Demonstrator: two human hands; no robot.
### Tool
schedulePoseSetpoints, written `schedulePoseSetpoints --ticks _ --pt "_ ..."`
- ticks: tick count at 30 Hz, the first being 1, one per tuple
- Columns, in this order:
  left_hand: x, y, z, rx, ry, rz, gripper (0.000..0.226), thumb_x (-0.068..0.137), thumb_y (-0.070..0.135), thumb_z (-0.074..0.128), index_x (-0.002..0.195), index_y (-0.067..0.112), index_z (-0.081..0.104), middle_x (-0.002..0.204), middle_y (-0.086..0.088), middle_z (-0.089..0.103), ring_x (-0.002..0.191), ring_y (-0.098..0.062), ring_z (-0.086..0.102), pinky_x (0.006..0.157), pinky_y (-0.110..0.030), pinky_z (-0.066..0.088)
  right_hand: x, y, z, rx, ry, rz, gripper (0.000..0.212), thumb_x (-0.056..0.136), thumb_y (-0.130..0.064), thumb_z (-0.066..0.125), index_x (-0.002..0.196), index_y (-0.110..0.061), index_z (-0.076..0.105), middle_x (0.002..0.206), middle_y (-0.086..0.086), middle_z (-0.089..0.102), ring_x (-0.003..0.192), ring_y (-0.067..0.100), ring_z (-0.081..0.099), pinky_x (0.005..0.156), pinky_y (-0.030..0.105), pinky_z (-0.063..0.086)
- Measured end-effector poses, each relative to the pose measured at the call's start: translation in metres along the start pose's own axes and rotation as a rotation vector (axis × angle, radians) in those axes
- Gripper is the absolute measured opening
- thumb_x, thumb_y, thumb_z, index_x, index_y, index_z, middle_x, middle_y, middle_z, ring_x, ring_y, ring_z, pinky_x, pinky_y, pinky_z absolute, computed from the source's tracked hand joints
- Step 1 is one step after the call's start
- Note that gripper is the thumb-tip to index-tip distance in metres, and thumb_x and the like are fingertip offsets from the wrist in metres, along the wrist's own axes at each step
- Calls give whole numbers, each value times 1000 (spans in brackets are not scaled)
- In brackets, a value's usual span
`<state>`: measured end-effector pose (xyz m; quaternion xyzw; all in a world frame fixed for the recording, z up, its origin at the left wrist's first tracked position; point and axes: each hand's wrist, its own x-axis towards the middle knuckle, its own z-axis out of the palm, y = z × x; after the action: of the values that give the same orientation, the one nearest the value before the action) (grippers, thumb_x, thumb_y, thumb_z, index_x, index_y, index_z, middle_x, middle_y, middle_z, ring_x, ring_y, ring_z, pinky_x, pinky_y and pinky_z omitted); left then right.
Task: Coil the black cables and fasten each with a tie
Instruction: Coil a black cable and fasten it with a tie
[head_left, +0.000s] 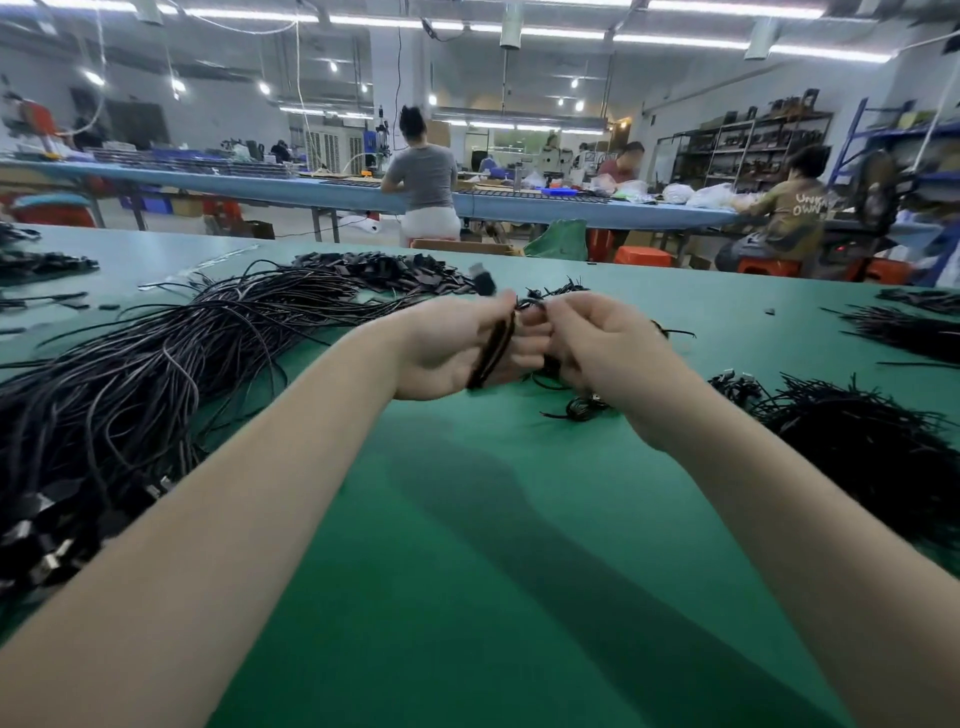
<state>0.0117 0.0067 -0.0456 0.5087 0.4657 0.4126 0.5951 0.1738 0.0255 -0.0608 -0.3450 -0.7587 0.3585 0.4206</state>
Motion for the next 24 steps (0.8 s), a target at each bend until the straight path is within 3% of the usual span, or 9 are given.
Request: schedulePoseSetpoints --ticks 4,6,8,10,12,14,17,22,24 --pt "-1 6 -5 -290 -3 214 45 105 36 28 117 8 61 110 -5 71 100 -15 69 71 -22 57 -11 4 24 66 -131 -13 26 101 -20 44 89 -24 67 54 -11 59 48 8 54 54 24 45" --pt "-4 9 -5 -394 3 276 37 104 34 32 105 12 63 83 3 71 85 -13 70 66 -23 56 -14 15 24 101 -203 79 23 100 -23 47 94 -22 69 67 -8 68 61 9 61 67 29 49" --pt "-5 11 -5 -499 18 285 31 103 36 36 88 19 58 58 11 53 59 -5 59 57 -19 48 -15 28 21 136 -217 178 19 98 -28 52 97 -22 70 84 -6 74 77 9 67 79 30 51" --pt "-3 10 -6 -523 -12 269 33 103 38 34 81 22 52 52 11 38 45 -1 40 50 -15 38 -13 39 18 229 -160 268 17 96 -31 54 101 -25 69 99 -8 73 91 13 66 88 33 51" --pt "-2 4 -4 -479 -69 230 34 103 39 32 79 23 48 52 11 35 42 -2 33 47 -14 33 -8 42 16 463 -156 391 21 98 -34 51 108 -22 66 105 -4 72 92 17 67 85 34 53" --pt "2 -5 1 -416 -106 179 33 103 39 31 78 23 46 54 12 37 44 0 34 48 -14 35 -5 38 15 682 -207 465 25 99 -34 49 103 -15 64 92 1 73 89 20 70 79 32 56" --pt "8 -14 11 -320 -41 112 33 103 35 32 78 19 46 58 10 45 51 -5 50 55 -18 49 -7 41 19 672 -219 421 17 96 -28 54 91 -13 62 65 -3 65 82 19 71 79 30 56" --pt "8 -9 8 -155 41 101 35 104 32 36 77 15 51 61 2 59 69 -16 67 77 -28 54 -9 48 20 746 -111 416 13 95 -12 54 89 -12 66 64 -2 67 66 14 67 66 24 56" --pt "6 -10 3 -172 8 63 35 103 34 35 77 17 51 59 5 56 67 -14 65 75 -26 54 -9 47 23 741 -148 448 15 97 -15 52 89 -13 64 63 -2 65 68 17 63 64 26 55"
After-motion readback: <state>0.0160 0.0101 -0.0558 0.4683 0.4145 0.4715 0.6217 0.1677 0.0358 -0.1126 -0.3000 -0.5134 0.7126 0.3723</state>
